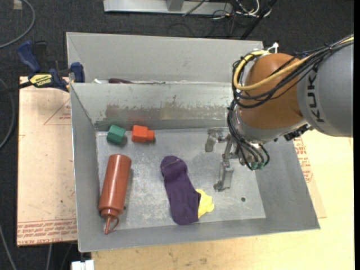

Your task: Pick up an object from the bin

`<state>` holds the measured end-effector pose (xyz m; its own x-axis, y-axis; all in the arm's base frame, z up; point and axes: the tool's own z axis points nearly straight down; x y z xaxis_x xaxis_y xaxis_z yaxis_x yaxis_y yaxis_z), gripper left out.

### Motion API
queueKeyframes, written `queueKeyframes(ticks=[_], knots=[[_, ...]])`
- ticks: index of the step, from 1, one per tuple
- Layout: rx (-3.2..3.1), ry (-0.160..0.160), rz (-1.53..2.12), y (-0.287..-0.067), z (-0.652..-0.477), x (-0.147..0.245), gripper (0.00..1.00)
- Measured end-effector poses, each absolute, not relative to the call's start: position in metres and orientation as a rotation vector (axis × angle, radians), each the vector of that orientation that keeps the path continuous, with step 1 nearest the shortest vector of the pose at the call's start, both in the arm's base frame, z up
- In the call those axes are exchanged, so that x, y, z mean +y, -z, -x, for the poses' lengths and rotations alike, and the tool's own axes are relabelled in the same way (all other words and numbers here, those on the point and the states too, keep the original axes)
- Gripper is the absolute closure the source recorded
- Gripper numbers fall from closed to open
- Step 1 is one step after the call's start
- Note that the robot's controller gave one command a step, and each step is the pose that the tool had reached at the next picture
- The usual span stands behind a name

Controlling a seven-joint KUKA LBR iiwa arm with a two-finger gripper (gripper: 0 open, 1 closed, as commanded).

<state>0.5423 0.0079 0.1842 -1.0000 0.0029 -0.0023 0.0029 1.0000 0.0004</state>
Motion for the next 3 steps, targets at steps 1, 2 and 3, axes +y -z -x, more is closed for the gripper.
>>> queueKeyframes(ticks=[1, 2, 3], knots=[[3.141, -0.003, 0.105, -0.184, -0.55, 0.055, 0.0], [3.128, -0.004, 0.059, -0.149, -0.555, 0.081, 0.0], [3.128, -0.005, -0.296, -0.082, -0.551, 0.096, 1.0]])
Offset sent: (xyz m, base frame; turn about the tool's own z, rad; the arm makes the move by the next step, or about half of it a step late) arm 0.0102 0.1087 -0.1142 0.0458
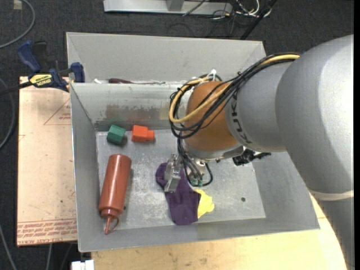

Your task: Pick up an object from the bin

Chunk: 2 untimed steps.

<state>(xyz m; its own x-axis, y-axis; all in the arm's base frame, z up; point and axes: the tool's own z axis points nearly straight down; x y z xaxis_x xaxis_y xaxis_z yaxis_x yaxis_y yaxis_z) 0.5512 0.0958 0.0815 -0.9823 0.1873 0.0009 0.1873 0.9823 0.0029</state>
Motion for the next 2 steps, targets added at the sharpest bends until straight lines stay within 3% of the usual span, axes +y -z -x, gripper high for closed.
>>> queueKeyframes(ticks=[1, 2], knots=[[-3.127, 0.005, 0.295, -0.082, -0.551, 0.096, 1.0], [-3.126, 0.004, 0.278, -0.113, -0.546, 0.091, 1.0]])
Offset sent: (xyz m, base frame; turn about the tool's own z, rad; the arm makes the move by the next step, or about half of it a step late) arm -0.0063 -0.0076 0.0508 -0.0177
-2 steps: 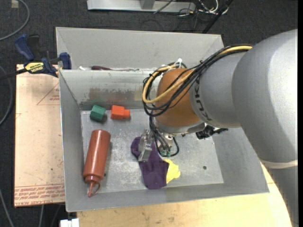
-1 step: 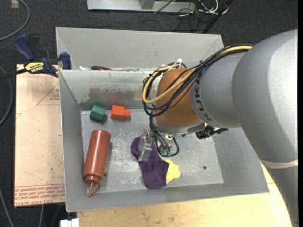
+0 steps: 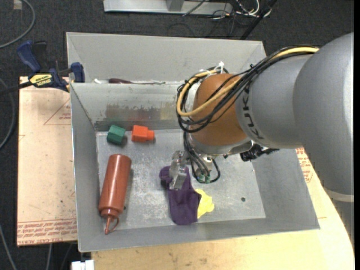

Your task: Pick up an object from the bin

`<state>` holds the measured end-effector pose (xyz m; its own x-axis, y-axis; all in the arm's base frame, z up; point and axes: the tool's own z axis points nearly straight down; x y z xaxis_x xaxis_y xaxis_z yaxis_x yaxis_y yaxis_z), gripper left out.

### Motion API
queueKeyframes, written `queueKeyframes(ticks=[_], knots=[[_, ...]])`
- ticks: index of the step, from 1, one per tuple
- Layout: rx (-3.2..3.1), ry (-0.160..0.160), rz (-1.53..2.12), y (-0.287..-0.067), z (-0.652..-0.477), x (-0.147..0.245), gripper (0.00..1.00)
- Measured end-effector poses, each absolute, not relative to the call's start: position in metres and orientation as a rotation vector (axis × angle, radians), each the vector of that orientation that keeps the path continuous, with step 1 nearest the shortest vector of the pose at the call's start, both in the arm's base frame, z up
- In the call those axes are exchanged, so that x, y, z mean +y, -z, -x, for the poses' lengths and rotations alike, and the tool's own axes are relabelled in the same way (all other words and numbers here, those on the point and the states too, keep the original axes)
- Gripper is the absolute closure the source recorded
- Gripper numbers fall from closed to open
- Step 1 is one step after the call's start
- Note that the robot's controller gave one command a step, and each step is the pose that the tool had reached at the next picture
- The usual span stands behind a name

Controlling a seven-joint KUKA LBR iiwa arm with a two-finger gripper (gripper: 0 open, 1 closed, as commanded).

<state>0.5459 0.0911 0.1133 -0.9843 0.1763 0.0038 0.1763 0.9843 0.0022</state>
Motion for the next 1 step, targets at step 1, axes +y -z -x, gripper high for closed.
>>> queueKeyframes(ticks=[1], knots=[[-3.122, 0.003, 0.306, -0.1632, -0.5474, 0.0911, 1.0]])
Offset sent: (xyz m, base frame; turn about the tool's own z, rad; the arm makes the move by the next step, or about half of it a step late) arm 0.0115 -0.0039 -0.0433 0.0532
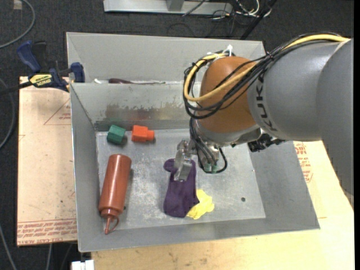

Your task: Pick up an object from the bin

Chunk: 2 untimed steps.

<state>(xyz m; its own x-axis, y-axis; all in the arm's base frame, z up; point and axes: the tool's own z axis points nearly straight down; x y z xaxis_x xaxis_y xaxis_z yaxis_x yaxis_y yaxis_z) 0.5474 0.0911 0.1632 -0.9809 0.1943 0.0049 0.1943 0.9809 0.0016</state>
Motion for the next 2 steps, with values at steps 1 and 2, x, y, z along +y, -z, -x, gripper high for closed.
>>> queueKeyframes(ticks=[1, 2], knots=[[-3.14, 0.012, 0.331, -0.1588, -0.5566, 0.0908, 1.0], [-3.113, 0.0, 0.303, -0.1682, -0.5499, 0.0843, 1.0]])
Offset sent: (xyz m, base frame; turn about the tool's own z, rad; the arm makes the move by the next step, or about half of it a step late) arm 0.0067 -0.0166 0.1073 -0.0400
